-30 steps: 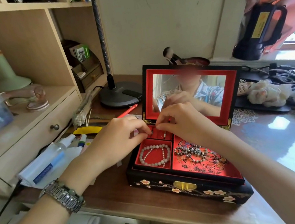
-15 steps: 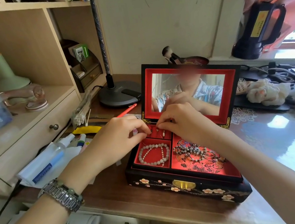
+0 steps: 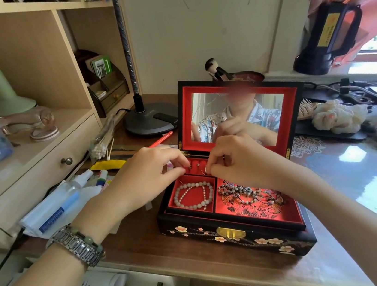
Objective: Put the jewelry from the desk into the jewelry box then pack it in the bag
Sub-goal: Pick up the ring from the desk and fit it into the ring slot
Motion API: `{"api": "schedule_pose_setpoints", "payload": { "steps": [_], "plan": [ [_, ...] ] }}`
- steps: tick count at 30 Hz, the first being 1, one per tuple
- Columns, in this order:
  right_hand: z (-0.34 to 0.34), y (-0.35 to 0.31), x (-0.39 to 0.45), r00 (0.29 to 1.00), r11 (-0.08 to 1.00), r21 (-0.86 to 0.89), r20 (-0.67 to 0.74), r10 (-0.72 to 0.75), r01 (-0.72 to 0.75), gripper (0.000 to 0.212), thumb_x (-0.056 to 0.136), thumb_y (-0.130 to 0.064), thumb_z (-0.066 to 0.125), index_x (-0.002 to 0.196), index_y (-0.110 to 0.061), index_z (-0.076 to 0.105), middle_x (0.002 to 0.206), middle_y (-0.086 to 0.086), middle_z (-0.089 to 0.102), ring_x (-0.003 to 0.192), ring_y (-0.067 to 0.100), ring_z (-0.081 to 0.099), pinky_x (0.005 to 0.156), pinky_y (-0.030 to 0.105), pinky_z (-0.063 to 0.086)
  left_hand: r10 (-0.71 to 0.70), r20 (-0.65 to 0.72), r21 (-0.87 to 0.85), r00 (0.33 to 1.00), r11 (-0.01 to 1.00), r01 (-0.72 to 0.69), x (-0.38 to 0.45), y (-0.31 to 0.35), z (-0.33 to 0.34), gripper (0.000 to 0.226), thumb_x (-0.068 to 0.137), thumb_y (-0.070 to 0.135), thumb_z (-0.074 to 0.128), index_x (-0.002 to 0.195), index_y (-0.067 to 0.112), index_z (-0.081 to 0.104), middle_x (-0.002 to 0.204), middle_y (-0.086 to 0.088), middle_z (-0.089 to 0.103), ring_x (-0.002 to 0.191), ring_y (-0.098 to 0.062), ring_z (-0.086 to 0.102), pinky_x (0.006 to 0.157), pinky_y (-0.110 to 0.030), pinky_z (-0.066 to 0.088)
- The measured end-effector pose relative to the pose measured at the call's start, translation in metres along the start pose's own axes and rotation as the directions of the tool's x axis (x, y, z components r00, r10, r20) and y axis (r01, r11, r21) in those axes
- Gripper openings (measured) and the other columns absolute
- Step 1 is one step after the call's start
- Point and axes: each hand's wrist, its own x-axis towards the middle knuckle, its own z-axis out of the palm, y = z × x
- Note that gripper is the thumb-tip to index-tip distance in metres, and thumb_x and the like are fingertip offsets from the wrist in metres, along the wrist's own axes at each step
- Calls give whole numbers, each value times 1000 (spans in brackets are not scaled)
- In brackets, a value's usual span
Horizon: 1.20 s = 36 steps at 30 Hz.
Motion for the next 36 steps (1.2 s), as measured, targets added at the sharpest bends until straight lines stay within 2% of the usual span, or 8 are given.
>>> {"api": "schedule_pose_setpoints", "payload": {
  "steps": [2, 6, 11, 16, 19, 24, 29, 36],
  "plan": [
    [-1, -2, -2, 1000, 1000, 14, 25, -8, 8, 18, 81, -6, 59, 77, -7, 76, 71, 1, 66, 64, 15, 61, 63, 17, 45, -2, 4, -5, 1000, 1000, 2, 1, 0, 0, 13, 87, 26, 63, 98, 27, 71, 96, 16, 63, 83, 2, 56, 67, -17, 43],
    [-3, -3, -1, 1000, 998, 58, 18, 20, -21, 24, 84, -4, 56, 86, -16, 77, 66, -18, 51, 67, -11, 55, 60, 2, 39, 5, 27, -2, 1000, 1000, -5, 1, 3, 0, 17, 90, 24, 59, 104, 28, 69, 103, 13, 64, 96, -4, 59, 81, -30, 53],
    [-4, 8, 1, 998, 998, 27, -22, 55, -54, 25, 85, -7, 56, 89, -22, 75, 78, -10, 57, 66, 4, 54, 69, 13, 43, 37, 104, 74, 994, 996, -45, 6, 9, 1, 26, 95, 24, 51, 114, 34, 65, 110, 12, 63, 109, -5, 54, 90, -35, 51],
    [-6, 12, -2, 997, 998, 21, -44, 66, -65, 25, 86, -6, 56, 90, -22, 75, 85, -1, 64, 73, 10, 58, 74, 22, 45, 36, 152, 161, 988, 985, -61, 8, 13, 2, 30, 96, 22, 48, 116, 40, 62, 104, 14, 57, 104, -5, 51, 83, -34, 51],
    [-5, 15, 0, 996, 997, 4, -47, 71, -71, 26, 85, -7, 55, 89, -23, 75, 87, -4, 62, 79, 9, 59, 74, 20, 46, 49, 161, 183, 986, 980, -79, 8, 13, 1, 31, 96, 22, 48, 117, 40, 62, 105, 14, 58, 104, -4, 51, 82, -31, 51],
    [-4, 17, 0, 996, 997, 10, -50, 76, -76, 26, 86, -6, 54, 89, -22, 75, 85, -6, 59, 73, 5, 56, 76, 14, 41, 56, 154, 180, 987, 980, -84, 8, 11, 0, 28, 96, 23, 49, 115, 37, 64, 109, 12, 60, 109, -5, 52, 86, -34, 52],
    [-4, 17, 5, 999, 999, 31, -1, 38, -38, 27, 82, -14, 51, 88, -24, 75, 84, -5, 61, 77, 8, 59, 71, 20, 48, 39, 159, 177, 987, 982, -67, 9, 6, 0, 25, 95, 27, 48, 112, 35, 65, 111, 12, 60, 109, -6, 53, 84, -38, 54],
    [-2, 11, -3, 1000, 999, 50, -8, 10, -9, 29, 85, -7, 55, 89, -27, 76, 77, -19, 48, 71, -2, 51, 68, 8, 40, 23, 139, 104, 990, 994, -37, 9, 5, 1, 27, 95, 28, 50, 119, 33, 61, 115, 10, 61, 110, -7, 55, 86, -38, 54]
  ]
}}
